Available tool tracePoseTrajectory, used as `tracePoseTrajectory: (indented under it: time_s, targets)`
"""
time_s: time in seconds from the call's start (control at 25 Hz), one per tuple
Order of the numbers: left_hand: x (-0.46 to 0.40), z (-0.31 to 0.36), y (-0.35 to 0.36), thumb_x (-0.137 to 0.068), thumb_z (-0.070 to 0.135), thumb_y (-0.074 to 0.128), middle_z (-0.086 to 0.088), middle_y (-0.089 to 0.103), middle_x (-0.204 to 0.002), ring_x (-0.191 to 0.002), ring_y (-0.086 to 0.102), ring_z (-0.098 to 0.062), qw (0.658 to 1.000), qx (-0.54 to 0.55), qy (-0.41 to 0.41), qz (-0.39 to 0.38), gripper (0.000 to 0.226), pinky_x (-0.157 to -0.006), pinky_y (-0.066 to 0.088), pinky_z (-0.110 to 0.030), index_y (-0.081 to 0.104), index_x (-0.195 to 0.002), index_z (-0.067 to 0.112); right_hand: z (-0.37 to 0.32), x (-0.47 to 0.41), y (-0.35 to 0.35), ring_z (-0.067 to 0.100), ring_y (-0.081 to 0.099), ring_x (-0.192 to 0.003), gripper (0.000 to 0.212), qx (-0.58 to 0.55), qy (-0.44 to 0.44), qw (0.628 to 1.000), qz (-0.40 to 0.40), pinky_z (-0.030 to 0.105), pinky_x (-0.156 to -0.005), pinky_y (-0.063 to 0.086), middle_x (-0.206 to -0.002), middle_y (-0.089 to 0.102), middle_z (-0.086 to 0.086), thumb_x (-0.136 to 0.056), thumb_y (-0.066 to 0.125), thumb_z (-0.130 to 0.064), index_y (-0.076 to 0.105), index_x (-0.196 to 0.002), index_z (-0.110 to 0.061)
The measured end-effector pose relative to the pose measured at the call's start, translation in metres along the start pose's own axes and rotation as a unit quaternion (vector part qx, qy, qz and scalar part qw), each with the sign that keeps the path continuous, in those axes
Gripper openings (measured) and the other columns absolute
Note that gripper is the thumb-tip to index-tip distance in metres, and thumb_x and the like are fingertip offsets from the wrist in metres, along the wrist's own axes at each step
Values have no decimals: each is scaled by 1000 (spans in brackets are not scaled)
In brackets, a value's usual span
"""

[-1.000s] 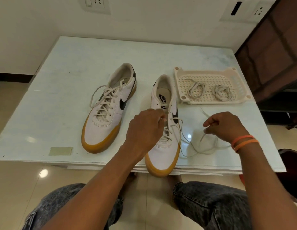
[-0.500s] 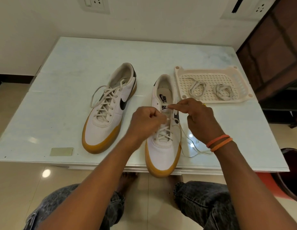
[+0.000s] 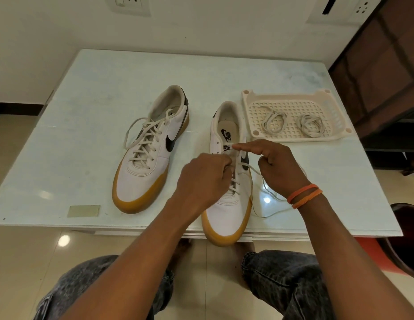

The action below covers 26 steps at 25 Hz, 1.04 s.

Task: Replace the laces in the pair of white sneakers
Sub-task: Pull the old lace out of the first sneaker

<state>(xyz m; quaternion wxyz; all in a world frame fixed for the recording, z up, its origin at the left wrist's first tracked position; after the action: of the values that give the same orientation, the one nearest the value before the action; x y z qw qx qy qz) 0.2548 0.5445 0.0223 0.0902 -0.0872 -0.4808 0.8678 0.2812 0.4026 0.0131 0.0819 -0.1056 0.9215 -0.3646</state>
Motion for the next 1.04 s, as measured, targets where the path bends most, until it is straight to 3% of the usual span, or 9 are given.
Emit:
tracePoseTrajectory:
  time_s: [0.24,0.36,0.48,0.56,0.64,0.72,0.8,0.92,1.04]
  targets:
    - [-9,-21,-6,-86,20,64,-8,63,-59,-48,48,-5,970,200,-124,-54,22,-49,43,-13,70,-75,2,4,-2,-4,10,52,-126,76,33,12,999,10,47,-106,41,-123,65,-13,-77,35,9,63,-111,-53]
    - [-4,-50,-30,-87,15,64,0,44,-43,-38,35,-9,914,328,-231,-57,19,-37,29,-18,64,-72,3,5,-1,-5,8,50,-128,77,3,22,1000,-2,38,-111,38,-124,65,-11,-78,36,16,63,-112,-47]
    - [4,-94,-59,-82,13,62,-3,39,-53,-44,31,-13,856,406,-320,20,14,-41,25,-20,56,-72,7,4,-1,-3,5,50,-128,79,-9,26,1000,-5,42,-111,37,-121,65,-17,-76,36,15,63,-110,-51]
    - [7,-107,-72,-80,20,63,-8,49,-58,-50,40,-15,919,225,-317,65,20,-47,32,-22,62,-75,0,5,-2,-2,4,51,-125,82,-7,30,1000,-1,44,-108,38,-118,66,-20,-75,37,15,62,-106,-56]
    - [5,-85,-79,-80,26,63,-4,61,-67,-59,52,-13,960,76,-232,138,18,-56,41,-25,65,-81,8,5,-2,-2,5,53,-121,81,-19,32,999,1,29,-106,40,-117,67,-13,-75,38,17,61,-107,-54]
    - [-2,-52,-73,-83,28,60,3,58,-61,-58,54,-13,975,96,-120,159,17,-61,48,-29,61,-98,20,-5,0,-3,3,55,-116,71,-38,19,999,8,12,-101,38,-116,67,-8,-77,43,19,65,-111,-39]
    - [-9,-18,-48,-90,27,53,4,49,-53,-56,53,-14,994,59,-21,87,23,-66,53,-34,58,-112,26,-16,2,-8,4,57,-105,53,-23,-9,999,42,7,-95,39,-110,67,-4,-80,54,14,67,-114,-25]
    - [-4,1,-15,-100,30,43,4,64,-78,-72,62,-14,999,-30,19,6,31,-66,48,-27,55,-129,29,-14,17,-29,3,59,-75,8,-5,65,985,159,7,-70,43,-83,66,-5,-83,71,-15,70,-90,-19]
    - [-4,0,-6,-99,31,47,4,70,-94,-78,63,-11,1000,2,3,2,23,-63,39,-20,64,-114,25,-5,44,-8,2,59,-67,29,33,163,982,94,17,-64,46,-70,64,-8,-78,72,-48,69,-78,-19]
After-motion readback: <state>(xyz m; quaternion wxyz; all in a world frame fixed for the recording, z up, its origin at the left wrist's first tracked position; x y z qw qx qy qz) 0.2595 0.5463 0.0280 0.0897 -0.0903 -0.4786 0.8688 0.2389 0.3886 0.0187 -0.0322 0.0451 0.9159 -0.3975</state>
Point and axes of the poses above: each hand's wrist, its own x-axis away from the middle knuckle, its own y-axis out of the palm, z = x × y, the point moved 9 cm from there along -x, towards the middle knuckle
